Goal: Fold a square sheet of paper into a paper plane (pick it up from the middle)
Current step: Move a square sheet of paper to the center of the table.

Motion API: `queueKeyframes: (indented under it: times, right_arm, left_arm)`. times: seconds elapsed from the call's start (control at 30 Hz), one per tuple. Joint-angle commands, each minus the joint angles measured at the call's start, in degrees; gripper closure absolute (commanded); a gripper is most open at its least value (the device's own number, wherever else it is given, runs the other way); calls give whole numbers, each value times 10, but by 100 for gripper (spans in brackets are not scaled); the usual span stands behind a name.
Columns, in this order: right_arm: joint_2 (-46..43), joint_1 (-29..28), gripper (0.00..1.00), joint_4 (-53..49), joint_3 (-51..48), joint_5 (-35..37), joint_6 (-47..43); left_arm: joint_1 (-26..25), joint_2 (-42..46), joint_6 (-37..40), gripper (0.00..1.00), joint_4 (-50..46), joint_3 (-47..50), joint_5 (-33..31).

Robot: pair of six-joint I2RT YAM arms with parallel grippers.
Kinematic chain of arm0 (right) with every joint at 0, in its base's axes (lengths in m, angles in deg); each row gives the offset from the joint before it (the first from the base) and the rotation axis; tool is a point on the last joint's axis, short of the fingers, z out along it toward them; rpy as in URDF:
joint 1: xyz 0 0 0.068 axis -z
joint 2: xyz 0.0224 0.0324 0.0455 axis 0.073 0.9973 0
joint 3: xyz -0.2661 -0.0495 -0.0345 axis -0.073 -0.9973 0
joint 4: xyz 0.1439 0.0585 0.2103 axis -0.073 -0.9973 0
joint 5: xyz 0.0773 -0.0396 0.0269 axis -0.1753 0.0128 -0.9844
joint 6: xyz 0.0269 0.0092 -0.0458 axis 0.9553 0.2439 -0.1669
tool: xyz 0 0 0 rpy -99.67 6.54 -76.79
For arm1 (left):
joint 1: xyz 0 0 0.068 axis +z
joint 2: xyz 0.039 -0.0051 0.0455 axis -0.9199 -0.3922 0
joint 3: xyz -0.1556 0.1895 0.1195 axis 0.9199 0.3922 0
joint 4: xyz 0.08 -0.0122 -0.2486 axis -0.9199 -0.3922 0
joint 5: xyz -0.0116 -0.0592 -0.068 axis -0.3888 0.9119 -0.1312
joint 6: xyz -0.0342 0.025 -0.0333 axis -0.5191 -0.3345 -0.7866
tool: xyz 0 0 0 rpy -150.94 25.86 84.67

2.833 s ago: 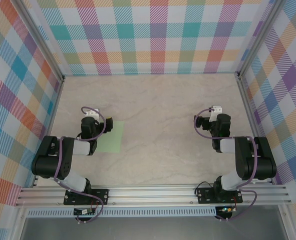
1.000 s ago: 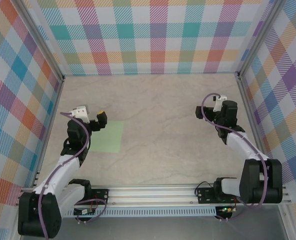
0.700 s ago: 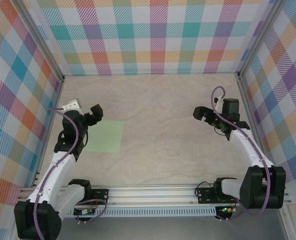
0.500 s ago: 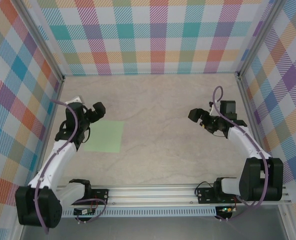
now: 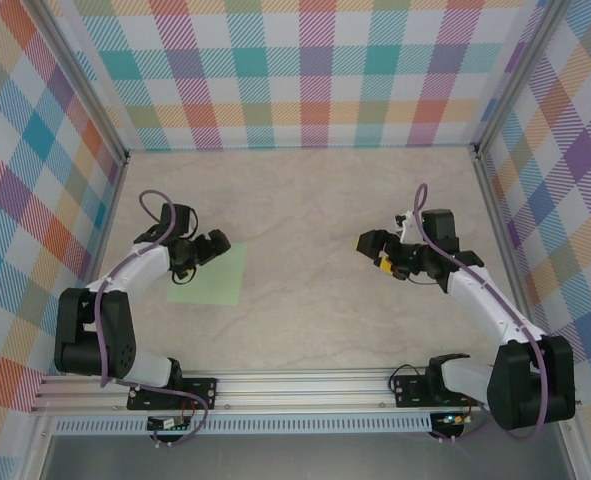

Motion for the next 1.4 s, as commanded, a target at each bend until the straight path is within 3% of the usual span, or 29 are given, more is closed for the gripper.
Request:
queueKeyframes:
  times: [0.0,0.23,0.43,0.57,0.73,0.97,1.17,1.37]
  right_arm:
    - [-6,-11,0,-17,-8,9,9]
    - [-6,-20,0,-7,-27,11,8]
    - [7,-21,0,-22,-38,15,-16]
    - [19,-21,0,-29,-46,31,-21]
    - [44,-21,0,-27,-48,37,-21]
    - [74,-21,0,-32,-22,26,-26]
    - [131,-56,3,-9,44,7,-14]
    - [276,-168,9,-27,204,24,-17]
  left_arm:
    - [-1,-8,-31,0,-27,30,13]
    - [-13,-3,-52,0,35,83,42]
    - [-56,-22,-84,0,69,94,60]
    - [-117,-22,-122,0,69,100,38]
    - [-218,-43,-201,0,155,107,25]
    - [-331,-80,-233,0,179,65,-34]
    - [-335,39,-216,0,69,57,-145]
    - [-296,175,-206,0,-29,95,-219]
